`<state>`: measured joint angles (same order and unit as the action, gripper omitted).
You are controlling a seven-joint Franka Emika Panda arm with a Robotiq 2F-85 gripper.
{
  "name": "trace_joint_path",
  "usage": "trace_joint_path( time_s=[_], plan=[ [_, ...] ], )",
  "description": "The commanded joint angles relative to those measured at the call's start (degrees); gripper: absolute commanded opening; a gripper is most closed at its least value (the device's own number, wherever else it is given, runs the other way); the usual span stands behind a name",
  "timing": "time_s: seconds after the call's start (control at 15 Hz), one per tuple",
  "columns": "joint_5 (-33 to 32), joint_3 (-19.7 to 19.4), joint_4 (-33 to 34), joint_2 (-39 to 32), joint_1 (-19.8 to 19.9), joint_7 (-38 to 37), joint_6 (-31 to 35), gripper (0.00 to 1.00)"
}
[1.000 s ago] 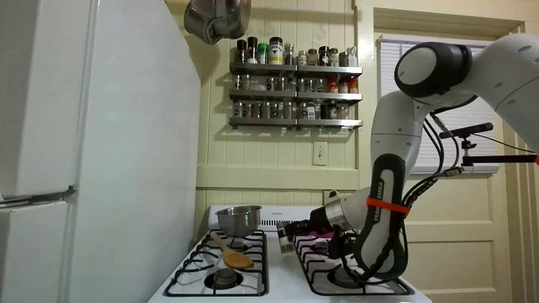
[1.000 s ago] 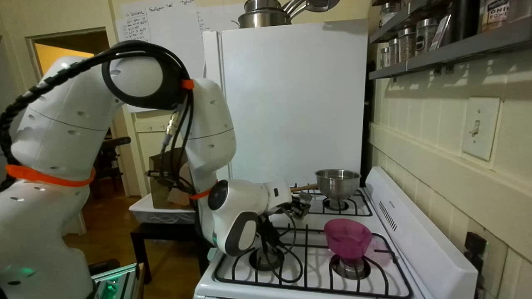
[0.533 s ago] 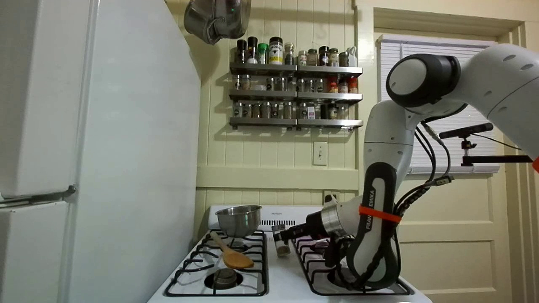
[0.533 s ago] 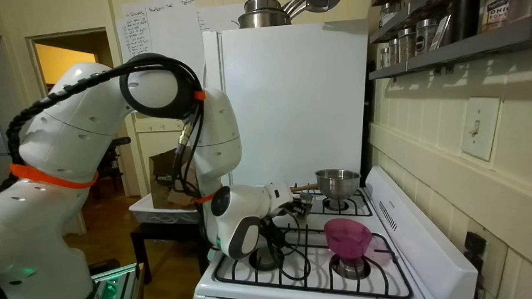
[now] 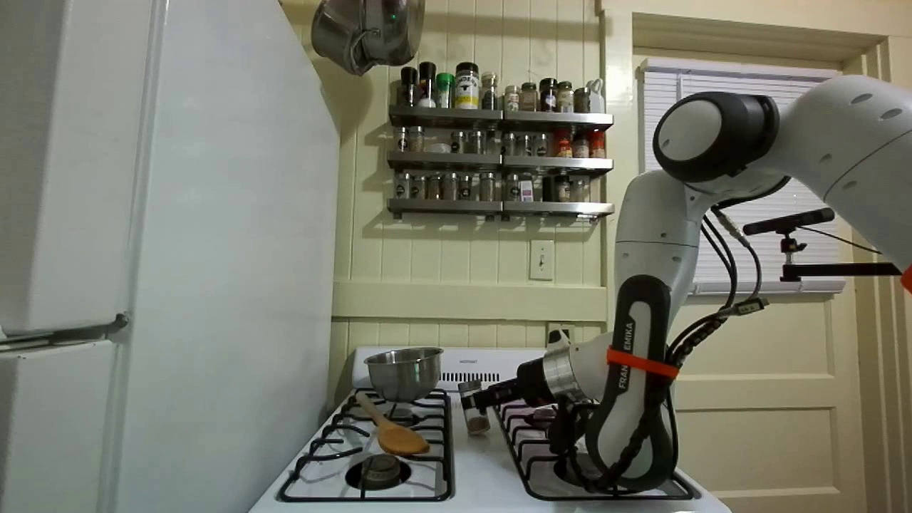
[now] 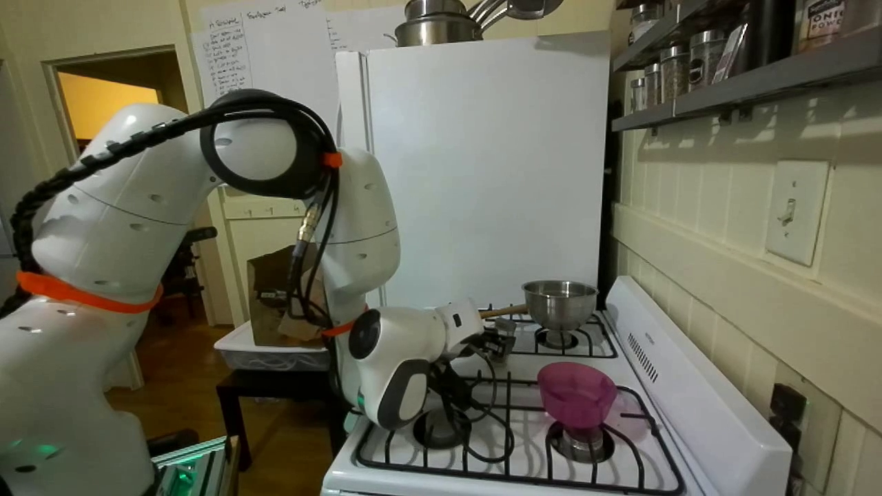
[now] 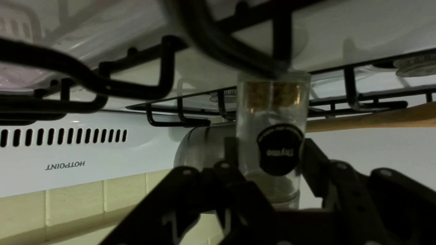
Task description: Take a spice bottle from the far right of the bottom shelf and place in the center of the stove
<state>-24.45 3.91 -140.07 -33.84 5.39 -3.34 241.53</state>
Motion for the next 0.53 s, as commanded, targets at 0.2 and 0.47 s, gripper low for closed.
trace_joint_path(
  time_s=[0.2, 0.47],
  plan=[
    [0.25, 1.16, -3.27, 0.02, -0.33, -2.29, 1.02, 0.82],
    [0.52, 1.94, -4.97, 1.37, -0.24, -4.82, 0.03, 0.75]
  ],
)
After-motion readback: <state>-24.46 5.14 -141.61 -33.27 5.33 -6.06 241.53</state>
